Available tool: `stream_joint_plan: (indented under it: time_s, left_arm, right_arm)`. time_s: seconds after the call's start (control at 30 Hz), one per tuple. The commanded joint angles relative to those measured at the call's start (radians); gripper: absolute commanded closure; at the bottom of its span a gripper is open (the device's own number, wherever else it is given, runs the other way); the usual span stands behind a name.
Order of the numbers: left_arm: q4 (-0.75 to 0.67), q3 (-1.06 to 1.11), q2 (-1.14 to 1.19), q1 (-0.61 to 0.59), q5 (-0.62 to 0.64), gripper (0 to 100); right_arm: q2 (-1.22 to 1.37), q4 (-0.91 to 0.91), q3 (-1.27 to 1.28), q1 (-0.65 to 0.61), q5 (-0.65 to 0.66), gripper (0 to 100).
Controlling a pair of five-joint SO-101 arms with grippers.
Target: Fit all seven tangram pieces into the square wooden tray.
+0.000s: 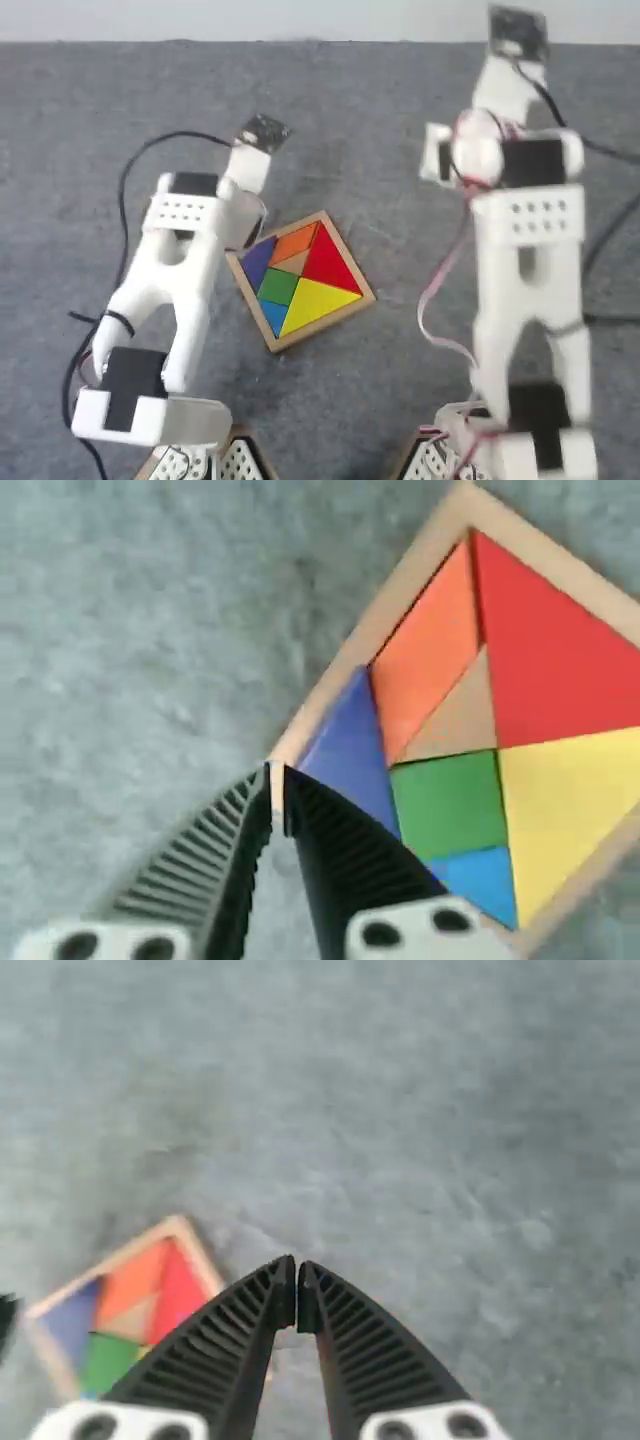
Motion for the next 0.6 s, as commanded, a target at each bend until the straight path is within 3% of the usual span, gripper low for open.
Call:
stream_joint_plan:
  time_s: [0.0, 0.07, 0.2, 0.4, 0.57]
  left_arm:
    - [-0.117, 0.025, -0.028, 0.002, 0.023, 98]
    - [-0.14, 0.022, 0.005, 0.006, 0.055, 98]
    - [-0.23, 0.022, 0.074, 0.038, 0.072, 98]
    - [-0.264, -0.041, 0.166, 0.057, 0.11, 98]
    - [-0.184, -0.104, 0.262, 0.051, 0.112, 98]
  right_arm:
    - [-0.248, -0.364, 0.611, 0.07, 0.141, 99.0]
    - [-0.343, -0.549, 0.856, 0.077, 0.25, 99.1]
    - [-0.507, -0.748, 1.145, 0.077, 0.284, 99.0]
    - [-0.67, -0.707, 1.235, 0.081, 0.307, 99.0]
    - [-0.754, -0.713, 1.327, 0.079, 0.39, 99.1]
